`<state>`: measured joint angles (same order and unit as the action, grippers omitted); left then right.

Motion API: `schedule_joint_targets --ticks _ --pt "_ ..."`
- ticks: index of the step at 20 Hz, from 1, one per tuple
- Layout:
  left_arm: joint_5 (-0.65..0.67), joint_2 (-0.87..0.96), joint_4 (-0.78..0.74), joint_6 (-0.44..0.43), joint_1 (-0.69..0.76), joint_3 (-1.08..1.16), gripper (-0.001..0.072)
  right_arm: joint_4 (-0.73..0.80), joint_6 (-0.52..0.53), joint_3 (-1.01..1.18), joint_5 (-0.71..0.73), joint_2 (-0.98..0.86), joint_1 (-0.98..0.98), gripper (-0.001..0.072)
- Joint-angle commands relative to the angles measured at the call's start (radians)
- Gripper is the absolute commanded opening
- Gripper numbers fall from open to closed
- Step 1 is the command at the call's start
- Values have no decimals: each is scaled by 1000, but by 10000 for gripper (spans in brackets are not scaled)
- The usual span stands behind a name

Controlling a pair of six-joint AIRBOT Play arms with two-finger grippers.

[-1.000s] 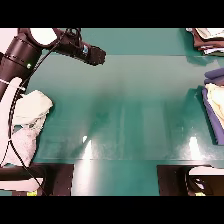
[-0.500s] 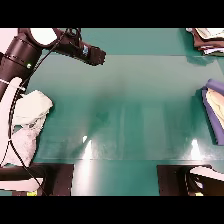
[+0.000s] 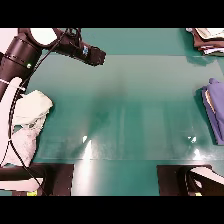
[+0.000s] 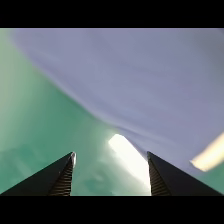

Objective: Fold the shirts.

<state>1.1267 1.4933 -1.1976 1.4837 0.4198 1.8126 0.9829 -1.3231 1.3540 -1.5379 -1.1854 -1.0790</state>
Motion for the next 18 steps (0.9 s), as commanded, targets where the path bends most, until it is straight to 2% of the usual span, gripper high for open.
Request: schedule_joint_targets --ticks 1,5,6,9,10,11,14,18 --pt "-16 0 0 1 0 0 28 -222 -1 -18 8 9 91 529" --pt "-18 0 1 1 0 0 28 -275 -1 -18 14 9 393 528" --pt "-32 0 1 1 0 0 28 -275 0 -18 21 9 472 499" --pt "-76 0 1 1 0 0 28 -275 10 -18 48 9 666 178" --pt "-89 0 1 1 0 0 28 -274 25 -18 54 9 721 48" --pt "-102 0 1 1 0 0 28 -274 43 -18 55 9 763 17" --pt "-142 0 1 1 0 0 28 -274 58 -18 55 9 844 17" --pt "-172 0 1 1 0 0 28 -275 60 -18 53 9 861 17"
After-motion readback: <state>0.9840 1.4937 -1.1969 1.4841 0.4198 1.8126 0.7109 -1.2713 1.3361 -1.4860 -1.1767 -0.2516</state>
